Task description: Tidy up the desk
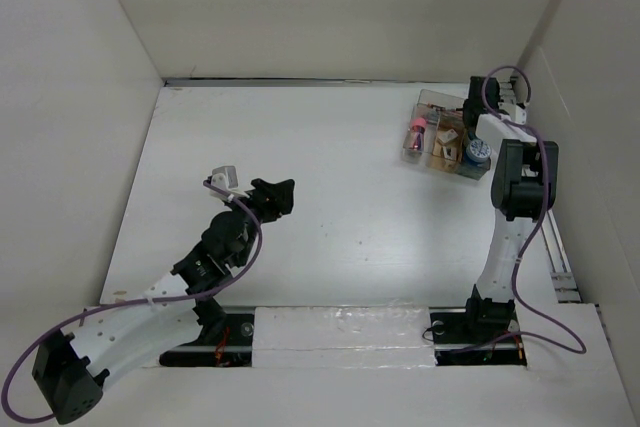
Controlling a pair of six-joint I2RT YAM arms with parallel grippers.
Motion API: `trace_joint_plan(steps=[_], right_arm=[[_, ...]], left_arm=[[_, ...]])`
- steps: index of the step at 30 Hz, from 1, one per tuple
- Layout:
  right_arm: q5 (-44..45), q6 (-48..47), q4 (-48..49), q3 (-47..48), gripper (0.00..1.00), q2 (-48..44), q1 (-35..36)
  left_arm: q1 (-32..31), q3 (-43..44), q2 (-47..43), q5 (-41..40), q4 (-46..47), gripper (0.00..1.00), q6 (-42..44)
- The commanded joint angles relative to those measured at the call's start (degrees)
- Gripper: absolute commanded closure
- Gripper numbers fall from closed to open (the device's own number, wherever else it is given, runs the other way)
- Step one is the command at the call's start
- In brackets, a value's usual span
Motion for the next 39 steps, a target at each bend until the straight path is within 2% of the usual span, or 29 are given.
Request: trace_joint_plan(steps=[1, 9, 12, 16, 20, 23, 24, 25, 26, 27, 30, 32, 34, 35, 37, 39], right_arm=[[1.4, 0.9, 0.8, -0.7, 0.74, -1.6, -0.1], [-1.0, 0.3, 3.8, -2.7, 0.59, -5.3, -0.6], [-2.7, -1.1, 4.8, -2.8, 0.59, -7.8, -0.6], [-4.4, -5.2, 11.8, -5.9, 0.58, -12.6, 2.1], [-8.3, -6.7, 17.0, -10.2, 0.56, -18.6, 8.0], [-9.0, -8.9, 22.4, -17.4, 0.45, -24.6, 15.4], [-9.0, -9.1, 25.5, -19.6, 0.37, -26.4, 19.6], [-8.8, -9.1, 27.4, -22.0, 0.33, -28.1, 21.8], [-8.6, -9.3, 29.8, -28.5, 0.22, -33.0, 26.0], [-8.6, -9.3, 31.0, -28.6, 0.22, -33.1, 26.1], [-8.4, -13.3, 34.4, -35.0, 0.15, -39.0, 35.0], [-7.6, -16.0, 34.3, -37.3, 0.14, -41.9, 42.7], [-1.2, -20.8, 31.4, -39.6, 0.14, -46.3, 48.1], [0.6, -21.3, 30.3, -40.1, 0.13, -47.7, 53.3], [3.3, -22.7, 27.7, -41.6, 0.0, -51.3, 57.9], [8.1, -23.6, 24.4, -42.7, 0.0, -54.1, 64.4]], left_arm=[[0.1, -0.4, -1.1, -0.4, 2.0, 0.32, 0.2], [0.1, -0.5, -2.7, -0.5, 1.4, 0.32, 0.1], [0.1, -0.6, -2.8, 0.2, 1.7, 0.32, 0.0], [0.1, -0.4, -2.3, 0.2, 1.6, 0.31, -0.2], [0.1, -1.4, -2.3, 0.3, 3.2, 0.31, -0.2], [0.1, -2.3, -2.1, -1.0, 4.3, 0.31, -0.7], [0.1, -2.9, -1.9, -1.2, 4.7, 0.3, -0.7], [0.1, -3.0, -1.9, -1.2, 5.2, 0.3, -0.6], [0.1, -3.6, -1.6, -1.4, 6.3, 0.29, -0.6], [0.1, -3.6, -1.6, -1.4, 6.3, 0.29, -0.6], [0.1, -4.4, -1.6, -2.6, 6.7, 0.29, -1.3], [0.1, -4.7, -2.3, -3.0, 7.5, 0.29, -1.5], [0.1, -5.0, -2.9, -3.4, 7.1, 0.28, -1.6], [0.1, -5.1, -3.5, -3.6, 6.9, 0.27, -1.9], [0.1, -5.7, -4.2, -3.7, 6.8, 0.26, -2.1], [0.1, -5.1, -5.4, -4.0, 5.6, 0.25, -2.1]])
